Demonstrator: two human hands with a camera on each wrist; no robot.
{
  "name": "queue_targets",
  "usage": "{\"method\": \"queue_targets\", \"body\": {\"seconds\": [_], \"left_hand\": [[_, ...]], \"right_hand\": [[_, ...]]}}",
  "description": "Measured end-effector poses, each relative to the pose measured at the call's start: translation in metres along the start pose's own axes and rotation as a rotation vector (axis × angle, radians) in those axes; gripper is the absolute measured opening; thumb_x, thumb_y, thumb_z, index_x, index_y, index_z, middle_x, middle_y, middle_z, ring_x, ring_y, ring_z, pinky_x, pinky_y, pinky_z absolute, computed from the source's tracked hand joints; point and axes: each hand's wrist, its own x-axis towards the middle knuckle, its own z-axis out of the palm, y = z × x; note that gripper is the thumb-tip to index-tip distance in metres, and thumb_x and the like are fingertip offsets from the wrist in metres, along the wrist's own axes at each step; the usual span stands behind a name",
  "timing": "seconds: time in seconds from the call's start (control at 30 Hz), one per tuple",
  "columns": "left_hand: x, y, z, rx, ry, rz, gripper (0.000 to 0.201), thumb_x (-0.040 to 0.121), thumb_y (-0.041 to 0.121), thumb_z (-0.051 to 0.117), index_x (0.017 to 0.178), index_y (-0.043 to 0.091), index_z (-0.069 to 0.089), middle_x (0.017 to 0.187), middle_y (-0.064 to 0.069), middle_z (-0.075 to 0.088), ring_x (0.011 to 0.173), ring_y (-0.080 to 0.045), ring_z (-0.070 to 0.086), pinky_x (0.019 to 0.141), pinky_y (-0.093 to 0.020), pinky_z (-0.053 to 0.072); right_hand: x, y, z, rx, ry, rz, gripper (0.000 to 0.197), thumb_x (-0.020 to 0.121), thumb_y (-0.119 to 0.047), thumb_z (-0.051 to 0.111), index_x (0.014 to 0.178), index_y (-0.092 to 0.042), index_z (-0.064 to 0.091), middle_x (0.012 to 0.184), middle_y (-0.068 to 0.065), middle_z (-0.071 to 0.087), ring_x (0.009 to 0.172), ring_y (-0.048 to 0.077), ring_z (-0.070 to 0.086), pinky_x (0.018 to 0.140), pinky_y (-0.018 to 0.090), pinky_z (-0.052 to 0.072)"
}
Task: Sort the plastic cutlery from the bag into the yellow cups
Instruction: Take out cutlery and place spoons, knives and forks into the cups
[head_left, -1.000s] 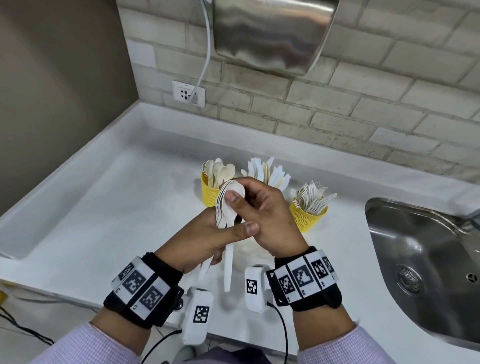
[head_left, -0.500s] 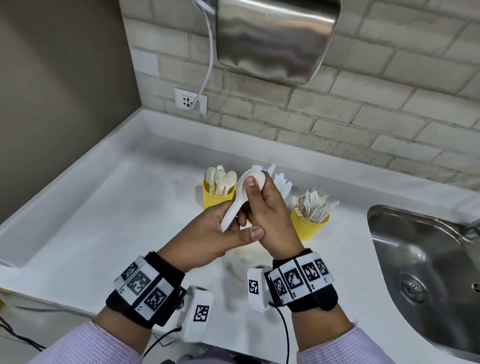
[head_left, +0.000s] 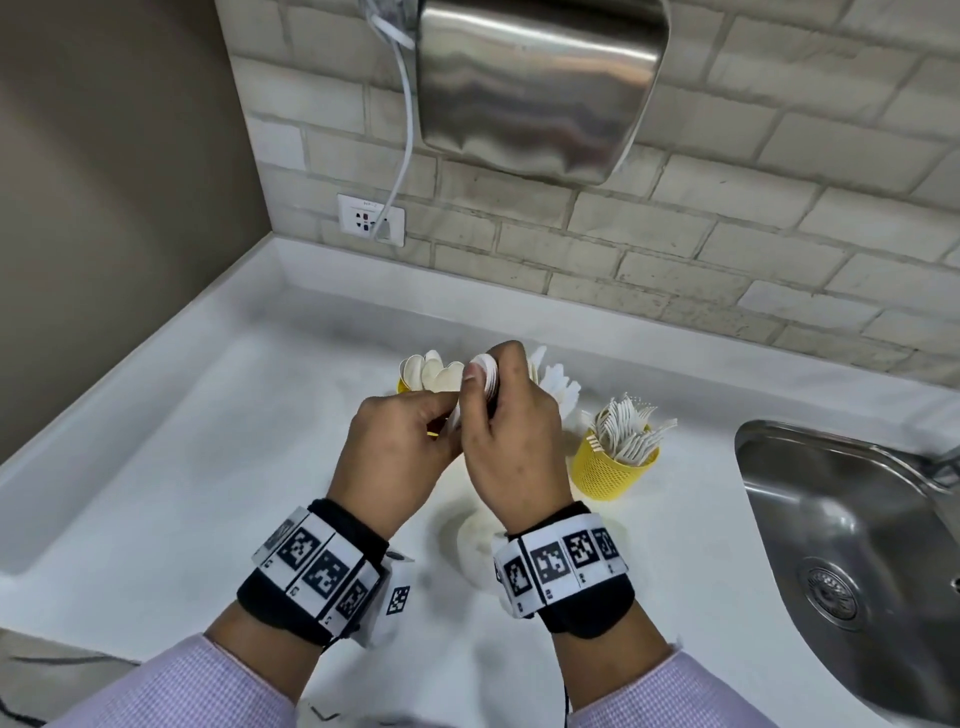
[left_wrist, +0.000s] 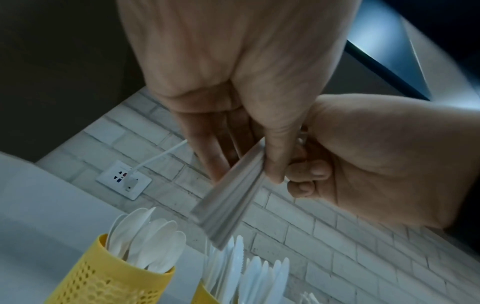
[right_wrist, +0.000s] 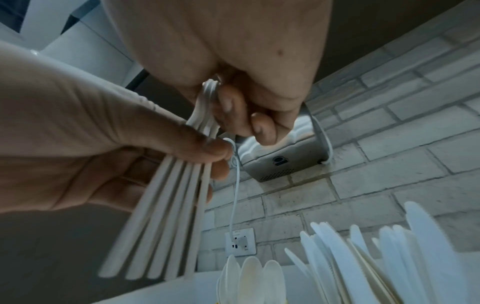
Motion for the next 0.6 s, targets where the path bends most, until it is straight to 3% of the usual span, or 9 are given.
{"method": "queue_targets", "body": {"seconds": [0.07,0.13,0.2,0.27,0.3,0.37,0.4,0.5,0.6], "left_hand": [[0.004,-0.005,0.000,0.002,-0.029,-0.040,0.030,0.081,0.045,0.060,0.090,0.027,0.081,0.068,0.001,0.073,0.069,-0.021,0.069,0.067,-0.038,0.057],[0.011,-0.011,0.000,-0.016,-0.032,-0.083,0.013,0.087,0.030,0.070,0.086,0.026,0.082,0.064,0.000,0.073,0.067,-0.021,0.069,0.067,-0.038,0.057],[0.020,-0.020,-0.001,-0.023,-0.022,-0.117,0.014,0.088,0.034,0.073,0.084,0.023,0.081,0.061,0.000,0.070,0.061,-0.021,0.065,0.064,-0.034,0.055],[0.029,-0.032,0.000,-0.103,-0.002,-0.192,0.012,0.086,0.036,0.079,0.086,0.024,0.082,0.058,-0.003,0.066,0.056,-0.015,0.056,0.060,-0.028,0.049],[0.033,-0.037,0.001,-0.192,0.007,-0.239,0.007,0.085,0.030,0.082,0.090,0.025,0.082,0.065,-0.003,0.071,0.062,-0.010,0.061,0.067,-0.027,0.052],[0.041,-0.047,0.003,-0.352,0.052,-0.311,0.016,0.086,0.015,0.083,0.101,0.020,0.083,0.087,0.003,0.081,0.086,-0.012,0.076,0.087,-0.033,0.060],[0.046,-0.051,0.004,-0.397,0.075,-0.331,0.020,0.086,0.010,0.082,0.104,0.016,0.082,0.093,0.003,0.081,0.092,-0.012,0.077,0.090,-0.033,0.060],[0.061,-0.060,0.009,-0.476,0.094,-0.366,0.022,0.085,0.006,0.080,0.107,0.012,0.080,0.097,0.000,0.081,0.089,-0.012,0.076,0.087,-0.029,0.060],[0.074,-0.068,0.012,-0.484,0.046,-0.344,0.022,0.085,0.007,0.081,0.106,0.015,0.080,0.098,-0.002,0.081,0.092,-0.017,0.076,0.091,-0.035,0.059]], "right_hand": [[0.002,0.005,0.001,-0.005,-0.062,0.014,0.020,0.103,-0.036,0.050,0.102,-0.018,0.044,0.074,-0.002,0.062,0.067,0.015,0.058,0.063,0.038,0.047],[0.005,0.010,0.001,-0.006,-0.143,0.038,0.026,0.100,-0.047,0.051,0.108,-0.024,0.042,0.073,-0.005,0.062,0.069,0.016,0.061,0.066,0.039,0.050],[0.006,0.016,0.001,0.028,-0.184,0.081,0.031,0.099,-0.053,0.048,0.116,-0.027,0.042,0.069,-0.005,0.059,0.069,0.012,0.061,0.068,0.038,0.051],[0.008,0.026,0.005,0.073,-0.189,0.146,0.031,0.101,-0.050,0.048,0.121,-0.027,0.043,0.067,-0.004,0.058,0.069,0.009,0.060,0.071,0.034,0.050],[0.009,0.032,0.008,0.083,-0.196,0.174,0.029,0.102,-0.046,0.048,0.123,-0.026,0.045,0.066,-0.004,0.058,0.069,0.009,0.059,0.071,0.034,0.049],[0.010,0.049,0.017,0.058,-0.247,0.204,0.024,0.102,-0.036,0.050,0.123,-0.025,0.046,0.066,-0.004,0.058,0.065,0.010,0.056,0.069,0.035,0.047],[0.009,0.057,0.021,0.031,-0.283,0.203,0.023,0.101,-0.032,0.052,0.122,-0.024,0.047,0.066,-0.004,0.058,0.064,0.012,0.054,0.068,0.035,0.045],[0.007,0.075,0.030,-0.024,-0.343,0.214,0.024,0.098,-0.026,0.056,0.121,-0.022,0.051,0.064,-0.005,0.058,0.064,0.012,0.055,0.066,0.033,0.045],[0.008,0.085,0.034,-0.016,-0.352,0.229,0.024,0.098,-0.024,0.058,0.122,-0.021,0.055,0.063,-0.002,0.060,0.070,0.011,0.059,0.074,0.031,0.048]]}}
